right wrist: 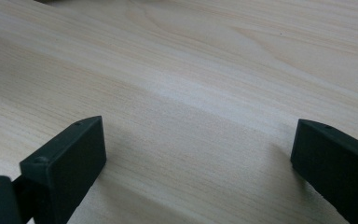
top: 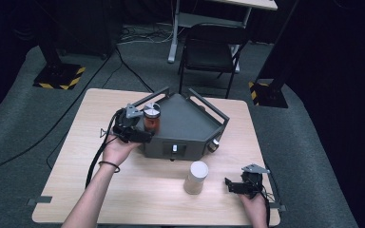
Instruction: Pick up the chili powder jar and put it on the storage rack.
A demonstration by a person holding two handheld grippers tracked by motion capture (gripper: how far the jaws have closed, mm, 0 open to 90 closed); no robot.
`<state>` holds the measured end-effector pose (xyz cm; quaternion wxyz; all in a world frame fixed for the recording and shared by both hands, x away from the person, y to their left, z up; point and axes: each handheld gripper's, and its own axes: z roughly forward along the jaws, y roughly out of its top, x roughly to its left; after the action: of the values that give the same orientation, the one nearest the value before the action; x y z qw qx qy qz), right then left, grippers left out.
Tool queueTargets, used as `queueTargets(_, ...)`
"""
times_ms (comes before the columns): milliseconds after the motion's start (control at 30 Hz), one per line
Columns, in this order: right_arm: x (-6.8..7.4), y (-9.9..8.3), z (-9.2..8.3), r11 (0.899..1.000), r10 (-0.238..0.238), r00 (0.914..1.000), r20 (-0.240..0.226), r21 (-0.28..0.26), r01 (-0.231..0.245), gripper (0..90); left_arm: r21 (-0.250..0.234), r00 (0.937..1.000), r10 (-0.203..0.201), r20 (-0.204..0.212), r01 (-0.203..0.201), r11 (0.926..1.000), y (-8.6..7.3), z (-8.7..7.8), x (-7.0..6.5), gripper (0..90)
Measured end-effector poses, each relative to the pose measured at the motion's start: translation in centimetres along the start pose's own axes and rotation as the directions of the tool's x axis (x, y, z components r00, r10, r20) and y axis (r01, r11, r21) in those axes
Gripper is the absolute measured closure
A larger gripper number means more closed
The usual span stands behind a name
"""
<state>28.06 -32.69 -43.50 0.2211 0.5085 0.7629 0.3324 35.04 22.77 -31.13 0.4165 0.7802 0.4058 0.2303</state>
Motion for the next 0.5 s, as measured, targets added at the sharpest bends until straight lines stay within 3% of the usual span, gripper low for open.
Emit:
queueTargets(367, 0.0, 0.0, 0.0, 1.000, 0.000, 1.0000, 0.000, 0.000, 0.000, 2.2, 0.001, 0.9993, -0.036, -0.010, 0.036, 0.9993, -3.7, -1.1, 0.6, 5.8)
queueTargets(500, 0.0, 0.0, 0.0, 1.000, 0.000, 1.0000, 0.000, 0.000, 0.000, 2.2, 0.006, 0.9993, -0.032, -0.016, 0.033, 0.9995, -5.2, -1.2, 0.5, 6.0)
